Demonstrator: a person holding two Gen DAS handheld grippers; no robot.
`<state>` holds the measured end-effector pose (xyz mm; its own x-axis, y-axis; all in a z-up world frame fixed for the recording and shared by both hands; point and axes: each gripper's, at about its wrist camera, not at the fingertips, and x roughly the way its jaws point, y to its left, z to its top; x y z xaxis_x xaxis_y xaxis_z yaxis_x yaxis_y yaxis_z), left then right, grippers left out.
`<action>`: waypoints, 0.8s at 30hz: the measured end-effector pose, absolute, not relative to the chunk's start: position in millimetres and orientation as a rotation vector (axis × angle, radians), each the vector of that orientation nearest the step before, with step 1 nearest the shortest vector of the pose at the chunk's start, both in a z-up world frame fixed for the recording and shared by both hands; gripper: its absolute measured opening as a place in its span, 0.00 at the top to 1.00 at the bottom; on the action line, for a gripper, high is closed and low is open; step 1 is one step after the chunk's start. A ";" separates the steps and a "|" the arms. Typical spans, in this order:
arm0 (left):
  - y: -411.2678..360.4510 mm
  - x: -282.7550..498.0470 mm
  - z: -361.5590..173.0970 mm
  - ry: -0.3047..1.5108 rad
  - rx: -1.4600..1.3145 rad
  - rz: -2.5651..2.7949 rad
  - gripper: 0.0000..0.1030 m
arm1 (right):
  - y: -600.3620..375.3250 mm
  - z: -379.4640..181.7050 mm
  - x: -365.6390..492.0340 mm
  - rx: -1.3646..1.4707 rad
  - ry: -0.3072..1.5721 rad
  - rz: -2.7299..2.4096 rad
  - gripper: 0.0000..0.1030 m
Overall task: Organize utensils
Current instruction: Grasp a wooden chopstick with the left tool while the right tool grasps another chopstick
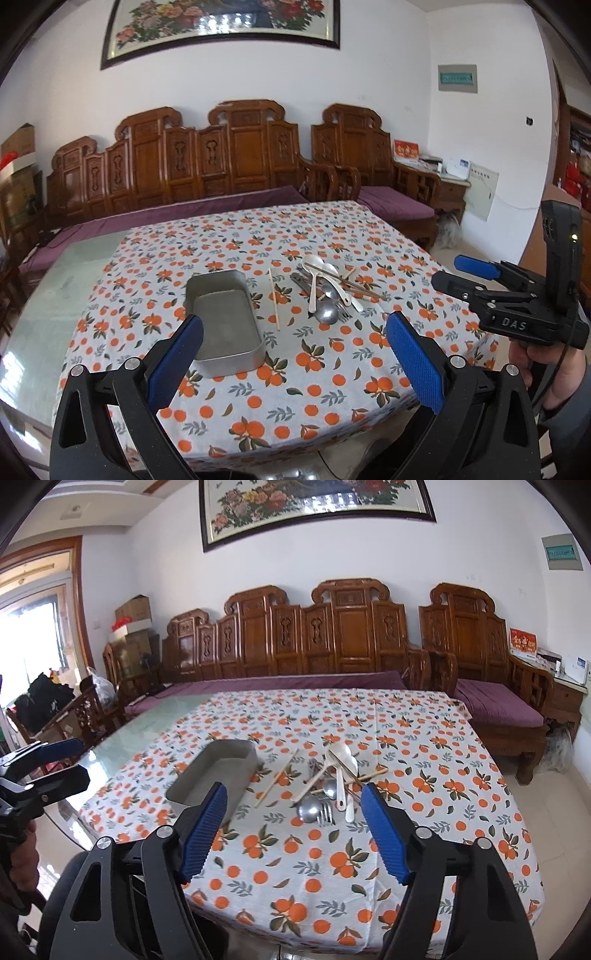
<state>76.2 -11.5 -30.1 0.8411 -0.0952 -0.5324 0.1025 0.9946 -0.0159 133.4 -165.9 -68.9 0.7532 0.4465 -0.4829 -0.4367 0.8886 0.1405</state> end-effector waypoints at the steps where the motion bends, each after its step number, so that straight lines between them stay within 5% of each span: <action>1: -12.3 80.7 -32.0 0.570 0.017 -0.108 0.09 | -166.2 -72.6 139.8 0.023 0.542 0.479 0.28; 18: -22.8 173.1 -81.9 0.710 0.052 -0.158 0.40 | -175.8 -144.0 254.1 0.043 0.675 0.426 0.42; 24: -28.7 194.2 -95.6 0.754 0.077 -0.154 0.44 | -172.3 -171.8 305.7 0.031 0.726 0.428 0.48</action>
